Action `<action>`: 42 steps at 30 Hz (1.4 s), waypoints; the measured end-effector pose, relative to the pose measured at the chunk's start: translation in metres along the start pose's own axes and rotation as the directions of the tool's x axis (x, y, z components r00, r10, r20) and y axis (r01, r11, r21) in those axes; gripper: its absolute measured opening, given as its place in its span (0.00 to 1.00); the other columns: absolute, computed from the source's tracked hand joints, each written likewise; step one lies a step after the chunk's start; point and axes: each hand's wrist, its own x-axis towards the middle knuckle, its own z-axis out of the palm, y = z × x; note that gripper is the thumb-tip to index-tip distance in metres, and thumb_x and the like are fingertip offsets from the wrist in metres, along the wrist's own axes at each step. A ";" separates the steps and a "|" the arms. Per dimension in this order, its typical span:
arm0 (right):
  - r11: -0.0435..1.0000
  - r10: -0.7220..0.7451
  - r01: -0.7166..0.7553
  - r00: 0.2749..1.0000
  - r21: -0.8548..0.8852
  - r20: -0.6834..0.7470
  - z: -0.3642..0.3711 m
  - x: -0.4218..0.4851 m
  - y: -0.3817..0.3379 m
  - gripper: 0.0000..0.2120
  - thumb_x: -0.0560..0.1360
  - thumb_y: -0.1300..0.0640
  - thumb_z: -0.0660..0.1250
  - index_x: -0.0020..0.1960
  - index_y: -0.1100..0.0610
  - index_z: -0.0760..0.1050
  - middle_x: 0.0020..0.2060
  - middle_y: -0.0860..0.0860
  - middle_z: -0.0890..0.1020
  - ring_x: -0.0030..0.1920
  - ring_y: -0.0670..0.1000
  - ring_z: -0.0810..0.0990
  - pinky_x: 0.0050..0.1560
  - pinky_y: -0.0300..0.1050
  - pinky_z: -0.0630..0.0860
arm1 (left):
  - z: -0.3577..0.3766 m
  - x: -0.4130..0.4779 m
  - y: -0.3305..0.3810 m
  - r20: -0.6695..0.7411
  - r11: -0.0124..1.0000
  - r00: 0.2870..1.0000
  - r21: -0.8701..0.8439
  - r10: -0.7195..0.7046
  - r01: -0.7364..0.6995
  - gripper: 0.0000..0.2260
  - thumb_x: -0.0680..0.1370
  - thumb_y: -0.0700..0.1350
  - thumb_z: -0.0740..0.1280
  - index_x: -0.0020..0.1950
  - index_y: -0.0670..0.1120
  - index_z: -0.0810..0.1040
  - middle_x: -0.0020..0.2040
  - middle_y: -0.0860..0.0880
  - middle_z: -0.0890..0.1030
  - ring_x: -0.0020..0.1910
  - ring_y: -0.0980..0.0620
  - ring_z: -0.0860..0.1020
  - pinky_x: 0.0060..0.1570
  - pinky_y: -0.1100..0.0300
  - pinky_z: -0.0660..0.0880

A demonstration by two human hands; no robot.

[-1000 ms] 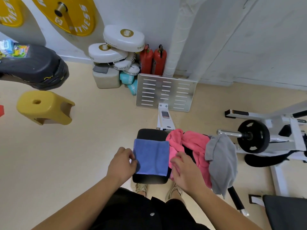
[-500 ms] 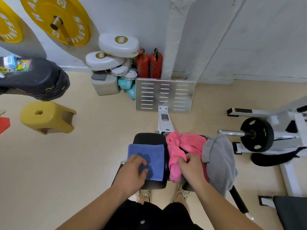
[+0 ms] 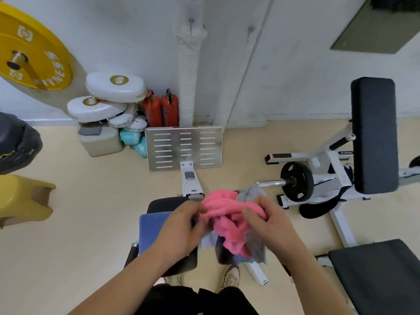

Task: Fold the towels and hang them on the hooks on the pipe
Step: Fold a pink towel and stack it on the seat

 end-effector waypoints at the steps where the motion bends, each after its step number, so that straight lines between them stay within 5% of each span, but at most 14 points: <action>1: 0.999 -0.046 0.047 0.999 -0.027 0.021 -0.013 -0.008 -0.009 0.08 0.77 0.60 0.71 0.43 0.63 0.74 0.32 0.50 0.76 0.32 0.43 0.73 0.34 0.35 0.72 | 0.001 0.002 0.019 -0.005 0.998 1.000 -0.056 0.016 -0.016 0.09 0.78 0.41 0.71 0.54 0.55 0.81 0.50 0.58 0.80 0.48 0.64 0.79 0.46 0.70 0.73; 3: 0.985 -0.151 0.156 0.986 -0.070 0.065 -0.039 -0.023 -0.024 0.08 0.74 0.64 0.73 0.41 0.63 0.74 0.32 0.53 0.77 0.33 0.42 0.75 0.36 0.34 0.72 | 0.003 0.002 0.059 0.037 0.992 0.996 -0.102 0.076 -0.072 0.14 0.77 0.41 0.72 0.60 0.56 0.80 0.52 0.63 0.79 0.48 0.69 0.78 0.45 0.73 0.73; 6: 0.961 -0.254 0.265 0.958 -0.075 0.130 -0.076 -0.045 -0.034 0.10 0.72 0.65 0.77 0.39 0.56 0.77 0.32 0.45 0.79 0.35 0.39 0.76 0.38 0.30 0.73 | 0.012 -0.007 0.117 0.189 0.982 0.969 -0.131 0.160 -0.136 0.18 0.77 0.44 0.73 0.64 0.59 0.79 0.53 0.65 0.80 0.50 0.72 0.78 0.51 0.76 0.73; 9: 0.943 -0.320 0.324 0.945 -0.069 0.069 -0.113 -0.060 -0.021 0.14 0.71 0.60 0.79 0.37 0.50 0.75 0.31 0.44 0.78 0.34 0.41 0.75 0.37 0.32 0.72 | 0.033 -0.021 0.159 0.292 0.972 0.930 -0.137 0.224 -0.191 0.09 0.75 0.47 0.71 0.54 0.53 0.83 0.46 0.53 0.85 0.48 0.55 0.83 0.52 0.57 0.81; 11: 0.939 -0.326 0.327 0.945 -0.104 0.021 -0.141 -0.069 -0.002 0.15 0.71 0.56 0.80 0.38 0.50 0.73 0.30 0.44 0.74 0.33 0.41 0.71 0.35 0.34 0.70 | 0.056 -0.030 0.176 0.256 0.966 0.932 -0.075 0.257 -0.245 0.05 0.74 0.49 0.70 0.48 0.53 0.82 0.42 0.51 0.84 0.44 0.51 0.82 0.50 0.48 0.81; 16: 0.940 -0.233 0.260 0.962 -0.221 0.141 -0.204 -0.095 0.055 0.12 0.67 0.44 0.80 0.41 0.49 0.80 0.36 0.53 0.80 0.34 0.48 0.74 0.38 0.41 0.70 | 0.111 -0.051 0.211 0.038 0.970 0.971 -0.056 0.238 -0.236 0.07 0.70 0.41 0.71 0.41 0.54 0.79 0.37 0.58 0.81 0.37 0.61 0.77 0.39 0.64 0.74; 21: 0.962 -0.235 0.259 0.946 -0.084 0.224 -0.240 -0.128 0.094 0.15 0.73 0.40 0.72 0.43 0.52 0.82 0.37 0.58 0.82 0.33 0.45 0.75 0.36 0.36 0.71 | 0.147 -0.080 0.234 -0.022 0.964 0.964 0.030 0.264 -0.263 0.04 0.66 0.45 0.68 0.39 0.52 0.78 0.35 0.58 0.80 0.35 0.60 0.76 0.37 0.65 0.72; 29: 0.918 -0.382 0.374 0.923 -0.131 -0.043 -0.264 -0.130 0.115 0.08 0.77 0.53 0.74 0.40 0.52 0.79 0.35 0.48 0.80 0.37 0.43 0.77 0.38 0.32 0.71 | 0.165 -0.126 0.220 0.144 0.966 0.981 0.207 0.129 -0.158 0.18 0.71 0.61 0.76 0.41 0.49 0.75 0.34 0.50 0.76 0.30 0.59 0.71 0.31 0.65 0.69; 35: 0.930 -0.364 0.363 0.881 -0.062 -0.303 -0.278 -0.117 0.133 0.08 0.79 0.54 0.72 0.41 0.54 0.78 0.32 0.53 0.77 0.32 0.43 0.72 0.34 0.31 0.69 | 0.155 -0.147 0.201 0.004 0.993 0.997 0.091 0.076 -0.076 0.08 0.75 0.47 0.77 0.43 0.52 0.78 0.37 0.56 0.80 0.34 0.60 0.75 0.36 0.68 0.72; 38: 0.936 -0.346 0.347 0.882 -0.055 -0.319 -0.275 -0.116 0.150 0.07 0.78 0.56 0.72 0.42 0.55 0.79 0.33 0.50 0.79 0.33 0.42 0.74 0.35 0.31 0.70 | 0.151 -0.156 0.193 -0.084 0.993 0.995 0.113 0.054 -0.045 0.13 0.71 0.44 0.80 0.38 0.48 0.75 0.31 0.59 0.76 0.31 0.61 0.72 0.32 0.69 0.68; 42: 0.950 -0.310 0.300 0.886 -0.083 -0.345 -0.261 -0.113 0.168 0.06 0.78 0.55 0.72 0.42 0.52 0.79 0.36 0.48 0.82 0.39 0.46 0.79 0.40 0.42 0.73 | 0.158 -0.161 0.193 -0.009 0.981 0.999 0.189 0.040 -0.038 0.20 0.71 0.45 0.79 0.33 0.48 0.67 0.27 0.58 0.68 0.28 0.59 0.67 0.31 0.69 0.66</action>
